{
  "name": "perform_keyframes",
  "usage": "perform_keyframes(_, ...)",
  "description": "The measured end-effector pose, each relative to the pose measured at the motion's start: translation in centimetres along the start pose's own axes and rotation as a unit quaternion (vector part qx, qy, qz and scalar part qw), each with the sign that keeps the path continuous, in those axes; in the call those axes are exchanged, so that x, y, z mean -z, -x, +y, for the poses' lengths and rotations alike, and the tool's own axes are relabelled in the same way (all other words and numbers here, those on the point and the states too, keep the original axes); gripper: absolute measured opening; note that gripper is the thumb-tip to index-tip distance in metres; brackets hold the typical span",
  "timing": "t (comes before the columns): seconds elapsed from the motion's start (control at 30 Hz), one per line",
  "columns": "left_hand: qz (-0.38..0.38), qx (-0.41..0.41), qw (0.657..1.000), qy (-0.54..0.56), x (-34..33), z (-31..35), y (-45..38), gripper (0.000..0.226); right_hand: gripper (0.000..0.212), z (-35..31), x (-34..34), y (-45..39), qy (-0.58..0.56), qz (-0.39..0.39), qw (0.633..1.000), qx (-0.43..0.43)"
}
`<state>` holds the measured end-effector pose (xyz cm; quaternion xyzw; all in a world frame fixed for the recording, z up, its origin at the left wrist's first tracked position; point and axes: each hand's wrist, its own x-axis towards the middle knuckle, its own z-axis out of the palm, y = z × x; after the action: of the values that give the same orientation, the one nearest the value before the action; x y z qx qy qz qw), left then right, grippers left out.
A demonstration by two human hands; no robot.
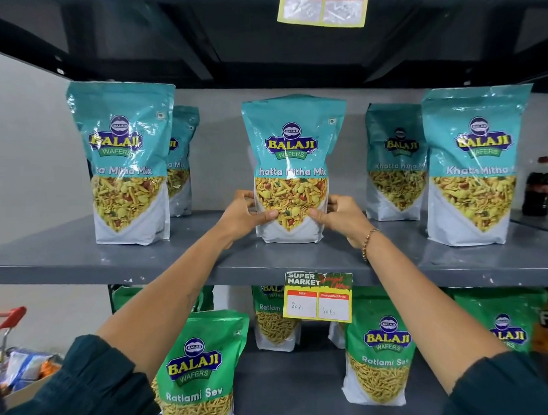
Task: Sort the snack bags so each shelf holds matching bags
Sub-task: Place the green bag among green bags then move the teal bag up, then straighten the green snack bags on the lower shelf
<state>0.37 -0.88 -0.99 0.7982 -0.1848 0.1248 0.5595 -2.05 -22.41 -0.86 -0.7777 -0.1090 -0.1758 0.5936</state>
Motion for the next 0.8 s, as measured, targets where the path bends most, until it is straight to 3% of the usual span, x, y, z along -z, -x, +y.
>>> perform_keyframes(0.1,-0.030,0.007,1.000,-0.007,-0.2,0.3,0.4,0.056,0.032,-0.3,0.0,0.3,0.006,-0.033,0.999,-0.032)
perform_keyframes(0.17,-0.056,0.016,0.998,-0.030,-0.3,0.5,0.9,0.048,0.054,-0.6,0.0,0.9,0.025,-0.044,0.996,-0.072)
perform_keyframes(0.23,-0.005,0.015,0.997,-0.079,0.0,0.8,1.8,0.056,0.068,-0.8,-0.3,2.0,0.108,0.057,0.991,-0.045)
perform_keyframes(0.3,0.114,-0.020,0.990,-0.086,0.5,0.9,3.9,0.058,0.038,-1.7,-1.6,4.8,0.115,0.210,0.967,0.082)
perform_keyframes(0.37,0.218,-0.088,0.971,-0.037,1.3,0.8,8.1,0.035,0.014,-2.4,-3.8,8.9,0.046,0.266,0.940,0.211)
perform_keyframes(0.47,0.329,-0.136,0.934,0.018,2.2,-1.8,14.9,0.013,0.010,-0.8,-8.1,15.4,0.051,0.167,0.927,0.331)
perform_keyframes(0.53,0.385,-0.106,0.916,0.051,2.5,-5.9,18.4,0.012,0.009,2.7,-11.3,18.3,0.113,0.052,0.930,0.345)
perform_keyframes(0.6,0.418,-0.031,0.906,0.058,2.5,-10.6,21.1,0.012,0.008,7.8,-14.2,19.5,0.154,-0.052,0.949,0.269)
perform_keyframes(0.67,0.415,0.088,0.905,0.025,2.7,-16.0,23.0,0.013,0.009,12.9,-16.4,19.5,0.201,-0.097,0.966,0.130)
perform_keyframes(0.73,0.342,0.208,0.915,-0.039,3.4,-21.2,24.4,0.032,0.013,17.1,-17.7,19.1,0.267,-0.147,0.953,-0.005)
perform_keyframes(0.8,0.218,0.305,0.923,-0.091,3.5,-24.9,25.0,0.054,0.016,19.7,-18.8,18.8,0.286,-0.247,0.921,-0.096)
